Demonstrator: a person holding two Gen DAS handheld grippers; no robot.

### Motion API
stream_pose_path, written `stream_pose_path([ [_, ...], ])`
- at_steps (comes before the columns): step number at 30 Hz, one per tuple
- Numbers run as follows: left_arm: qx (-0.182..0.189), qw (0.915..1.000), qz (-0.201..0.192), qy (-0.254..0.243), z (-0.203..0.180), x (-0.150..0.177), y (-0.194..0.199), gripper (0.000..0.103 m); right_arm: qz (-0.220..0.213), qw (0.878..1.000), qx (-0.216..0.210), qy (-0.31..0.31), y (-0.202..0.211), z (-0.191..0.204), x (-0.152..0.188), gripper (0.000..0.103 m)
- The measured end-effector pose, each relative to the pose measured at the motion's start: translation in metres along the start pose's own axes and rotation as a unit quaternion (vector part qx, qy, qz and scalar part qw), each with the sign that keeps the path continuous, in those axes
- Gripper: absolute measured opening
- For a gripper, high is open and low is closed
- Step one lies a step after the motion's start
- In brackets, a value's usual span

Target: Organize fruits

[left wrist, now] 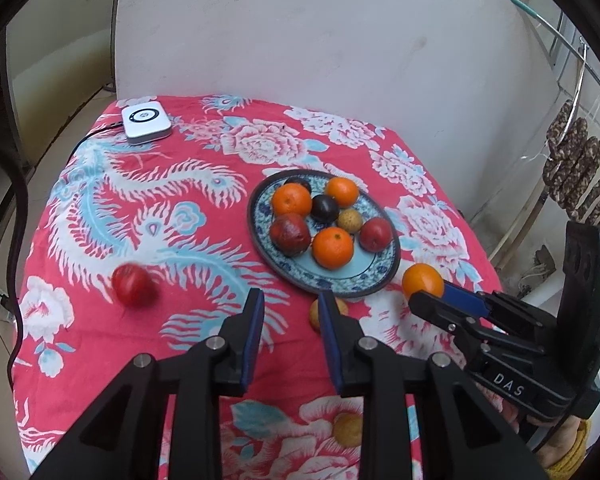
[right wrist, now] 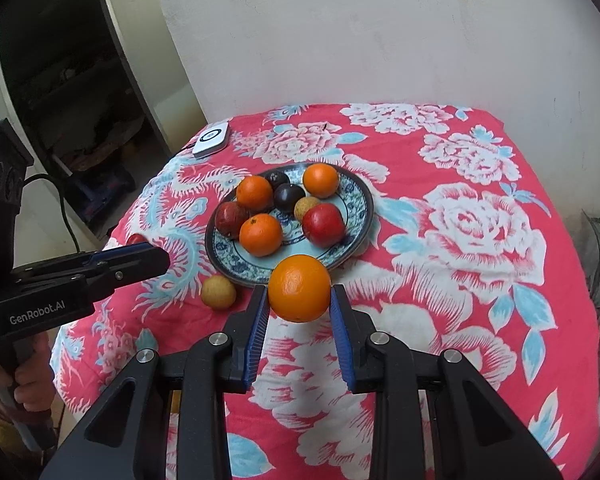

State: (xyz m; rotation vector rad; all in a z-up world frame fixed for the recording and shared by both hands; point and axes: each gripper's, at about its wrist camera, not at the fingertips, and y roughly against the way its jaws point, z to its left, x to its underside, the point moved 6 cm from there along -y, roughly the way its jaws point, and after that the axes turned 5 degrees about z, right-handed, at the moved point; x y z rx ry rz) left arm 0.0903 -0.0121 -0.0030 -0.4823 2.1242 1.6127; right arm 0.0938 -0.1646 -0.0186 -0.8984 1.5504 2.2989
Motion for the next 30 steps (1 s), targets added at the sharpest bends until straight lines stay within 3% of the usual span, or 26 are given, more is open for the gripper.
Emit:
stream_pose_path([
  [7, -0.029, 0.9995, 0.005, -0.006, 0.013, 0.013, 0.002, 0.043, 0.000, 1.000, -0.002, 0.000, 0.001, 0.002, 0.005, 0.032],
  [30, -0.039, 0.9990, 0.015, -0.014, 0.027, 0.025, 0.011, 0.048, 0.005, 1.000, -0.010, 0.002, 0.000, 0.008, 0.014, 0.032],
])
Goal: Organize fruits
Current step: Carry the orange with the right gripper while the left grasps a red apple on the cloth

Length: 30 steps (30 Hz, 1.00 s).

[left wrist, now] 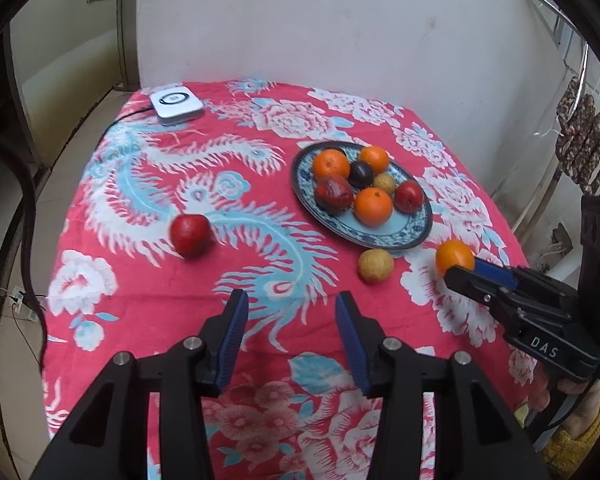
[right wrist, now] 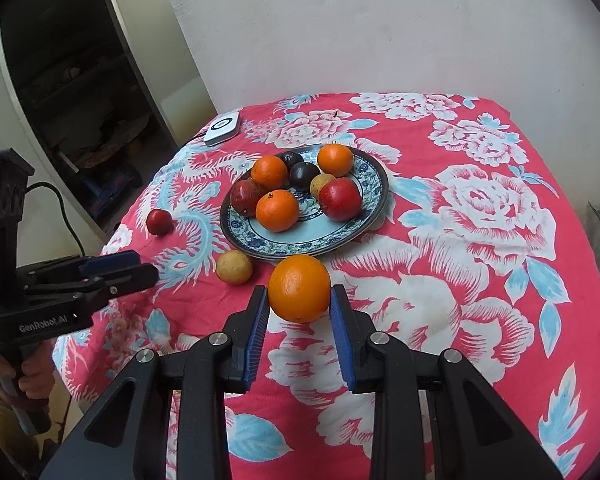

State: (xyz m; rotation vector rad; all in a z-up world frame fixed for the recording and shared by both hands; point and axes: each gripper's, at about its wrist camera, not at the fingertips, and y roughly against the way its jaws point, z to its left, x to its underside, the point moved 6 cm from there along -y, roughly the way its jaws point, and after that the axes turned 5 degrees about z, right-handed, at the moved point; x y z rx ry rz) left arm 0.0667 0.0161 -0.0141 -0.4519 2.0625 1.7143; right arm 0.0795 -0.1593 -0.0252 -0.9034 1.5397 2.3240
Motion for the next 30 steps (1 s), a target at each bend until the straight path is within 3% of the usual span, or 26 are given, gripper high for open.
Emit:
stream_pose_path([
  [11, -0.039, 0.9981, -0.034, 0.033, 0.045, -0.016, 0.028, 0.051, -0.013, 1.000, -0.002, -0.003, 0.008, -0.001, -0.001, 0.032],
  [21, -0.066, 0.9970, -0.011, 0.038, 0.056, -0.027, -0.010, 0.051, -0.010, 1.000, -0.002, -0.002, 0.008, 0.000, -0.001, 0.032],
  [30, -0.082, 0.9959, -0.016, 0.034, 0.056, -0.037, -0.027, 0.051, -0.012, 1.000, 0.003, -0.007, 0.011, -0.005, -0.002, 0.032],
])
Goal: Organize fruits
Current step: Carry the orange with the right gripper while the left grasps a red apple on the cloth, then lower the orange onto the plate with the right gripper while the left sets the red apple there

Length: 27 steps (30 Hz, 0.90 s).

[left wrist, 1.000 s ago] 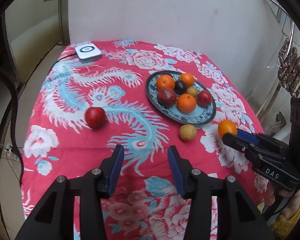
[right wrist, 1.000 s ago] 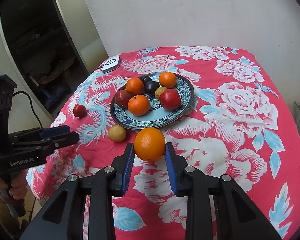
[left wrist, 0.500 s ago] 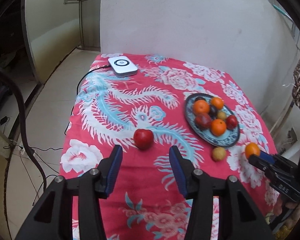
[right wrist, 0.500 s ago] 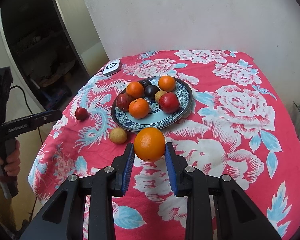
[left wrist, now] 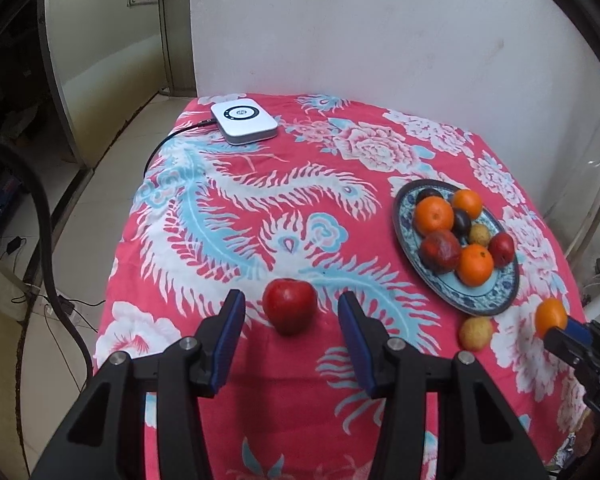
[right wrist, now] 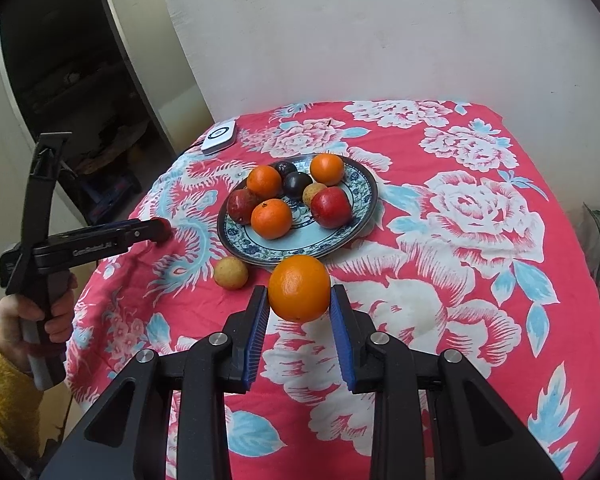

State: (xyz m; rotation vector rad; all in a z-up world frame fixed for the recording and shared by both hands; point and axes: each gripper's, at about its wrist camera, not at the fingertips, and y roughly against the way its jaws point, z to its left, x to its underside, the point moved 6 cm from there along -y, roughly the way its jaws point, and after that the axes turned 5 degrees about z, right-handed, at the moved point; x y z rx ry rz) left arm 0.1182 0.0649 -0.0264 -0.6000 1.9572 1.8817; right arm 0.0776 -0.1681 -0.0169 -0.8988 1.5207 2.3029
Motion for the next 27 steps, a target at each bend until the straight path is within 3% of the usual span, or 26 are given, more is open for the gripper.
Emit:
stream_pose_path([
  [2, 0.000, 1.0000, 0.001, 0.003, 0.001, -0.001, -0.003, 0.050, 0.000, 1.000, 0.001, -0.001, 0.000, -0.001, 0.000, 0.032],
  [9, 0.011, 0.9998, 0.012, 0.014, 0.003, 0.003, -0.011, 0.033, 0.000, 1.000, 0.001, -0.001, 0.000, -0.002, -0.001, 0.032],
  [17, 0.036, 0.9990, 0.007, 0.027, 0.000, 0.002, -0.004, 0.032, -0.001, 1.000, 0.005, -0.001, 0.000, -0.007, -0.004, 0.032],
  [27, 0.076, 0.9970, -0.019, 0.002, -0.036, -0.014, 0.020, 0.032, -0.007, 1.000, 0.017, 0.007, -0.002, -0.012, -0.017, 0.032],
])
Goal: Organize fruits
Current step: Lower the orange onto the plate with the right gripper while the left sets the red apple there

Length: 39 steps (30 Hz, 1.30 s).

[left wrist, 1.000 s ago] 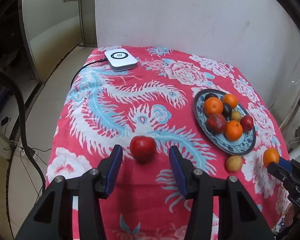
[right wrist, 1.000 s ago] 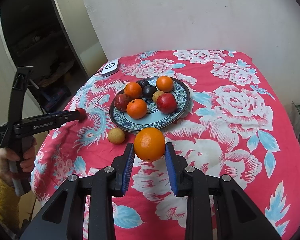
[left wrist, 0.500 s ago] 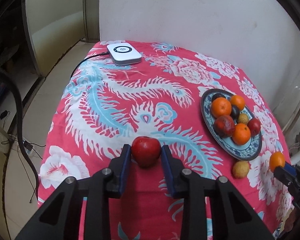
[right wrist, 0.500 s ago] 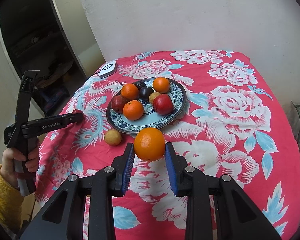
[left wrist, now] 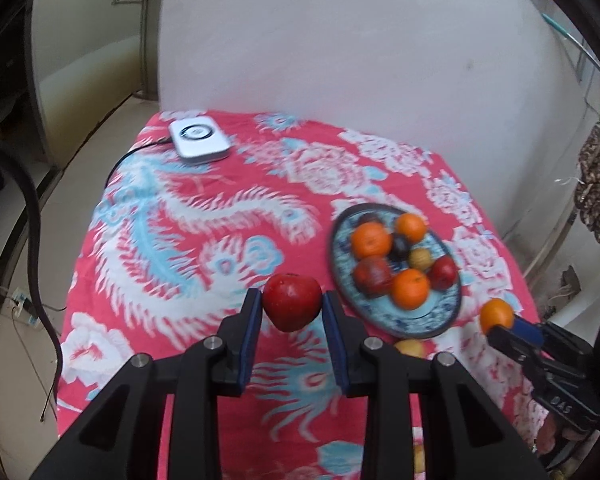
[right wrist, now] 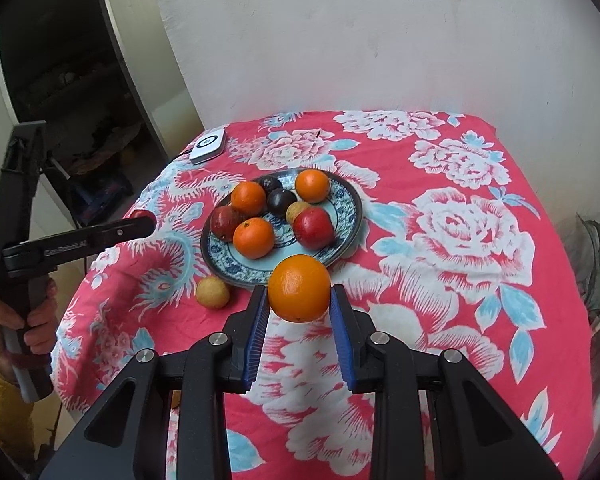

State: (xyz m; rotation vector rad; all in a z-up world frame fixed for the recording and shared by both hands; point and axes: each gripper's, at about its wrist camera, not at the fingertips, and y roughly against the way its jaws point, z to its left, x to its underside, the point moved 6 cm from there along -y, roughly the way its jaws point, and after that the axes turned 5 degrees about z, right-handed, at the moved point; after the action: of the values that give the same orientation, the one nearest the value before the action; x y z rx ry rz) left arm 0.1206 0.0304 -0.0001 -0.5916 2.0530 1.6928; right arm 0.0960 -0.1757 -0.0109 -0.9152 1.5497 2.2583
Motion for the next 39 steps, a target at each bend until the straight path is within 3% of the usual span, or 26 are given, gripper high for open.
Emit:
stream_pose_path([
  [22, 0.043, 0.9979, 0.013, -0.047, -0.075, -0.021, -0.033, 0.032, -0.006, 1.000, 0.007, 0.002, -0.025, -0.023, -0.052, 0.032],
  [39, 0.049, 0.9973, 0.022, -0.050, -0.088, -0.024, -0.055, 0.032, 0.017, 1.000, 0.002, 0.009, -0.060, -0.031, -0.067, 0.032],
])
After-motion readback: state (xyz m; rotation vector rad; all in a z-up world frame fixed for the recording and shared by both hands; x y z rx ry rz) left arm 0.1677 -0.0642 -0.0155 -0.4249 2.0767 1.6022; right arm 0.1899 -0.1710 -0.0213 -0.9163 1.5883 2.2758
